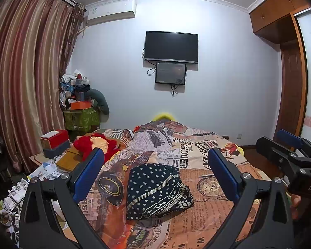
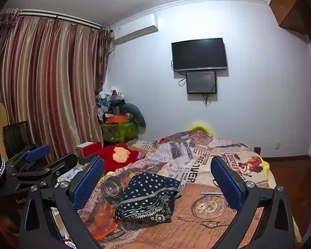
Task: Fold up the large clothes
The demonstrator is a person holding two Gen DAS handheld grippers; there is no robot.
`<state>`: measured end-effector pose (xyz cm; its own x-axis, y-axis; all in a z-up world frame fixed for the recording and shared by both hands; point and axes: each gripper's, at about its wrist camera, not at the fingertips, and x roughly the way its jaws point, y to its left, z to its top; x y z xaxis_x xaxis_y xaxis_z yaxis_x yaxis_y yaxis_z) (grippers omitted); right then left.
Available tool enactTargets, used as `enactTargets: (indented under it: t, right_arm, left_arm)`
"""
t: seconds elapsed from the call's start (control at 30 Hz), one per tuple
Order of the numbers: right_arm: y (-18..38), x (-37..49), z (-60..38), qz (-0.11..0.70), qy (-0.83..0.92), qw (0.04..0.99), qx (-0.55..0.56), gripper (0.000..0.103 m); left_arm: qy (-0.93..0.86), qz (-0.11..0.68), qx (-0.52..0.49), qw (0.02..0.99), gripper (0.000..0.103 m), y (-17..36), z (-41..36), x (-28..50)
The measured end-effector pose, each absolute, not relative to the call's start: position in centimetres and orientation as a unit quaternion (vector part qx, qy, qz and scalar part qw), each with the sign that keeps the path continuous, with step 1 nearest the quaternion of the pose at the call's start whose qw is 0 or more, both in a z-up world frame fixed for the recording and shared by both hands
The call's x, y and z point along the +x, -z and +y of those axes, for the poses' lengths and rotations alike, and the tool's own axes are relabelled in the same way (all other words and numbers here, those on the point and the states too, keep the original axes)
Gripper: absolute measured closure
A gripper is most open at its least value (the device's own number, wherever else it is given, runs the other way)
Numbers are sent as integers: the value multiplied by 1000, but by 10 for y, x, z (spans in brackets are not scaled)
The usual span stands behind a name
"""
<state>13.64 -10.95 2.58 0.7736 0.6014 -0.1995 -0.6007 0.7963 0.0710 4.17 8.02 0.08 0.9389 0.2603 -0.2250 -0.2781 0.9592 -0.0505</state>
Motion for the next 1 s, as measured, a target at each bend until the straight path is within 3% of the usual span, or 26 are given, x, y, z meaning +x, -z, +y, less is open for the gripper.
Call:
enactTargets:
  t: [1.0]
  right_arm:
    - [-28, 136, -113, 110, -309, 945, 18, 0]
  left_arm:
    - [-104, 126, -46, 985, 2, 2, 76, 48]
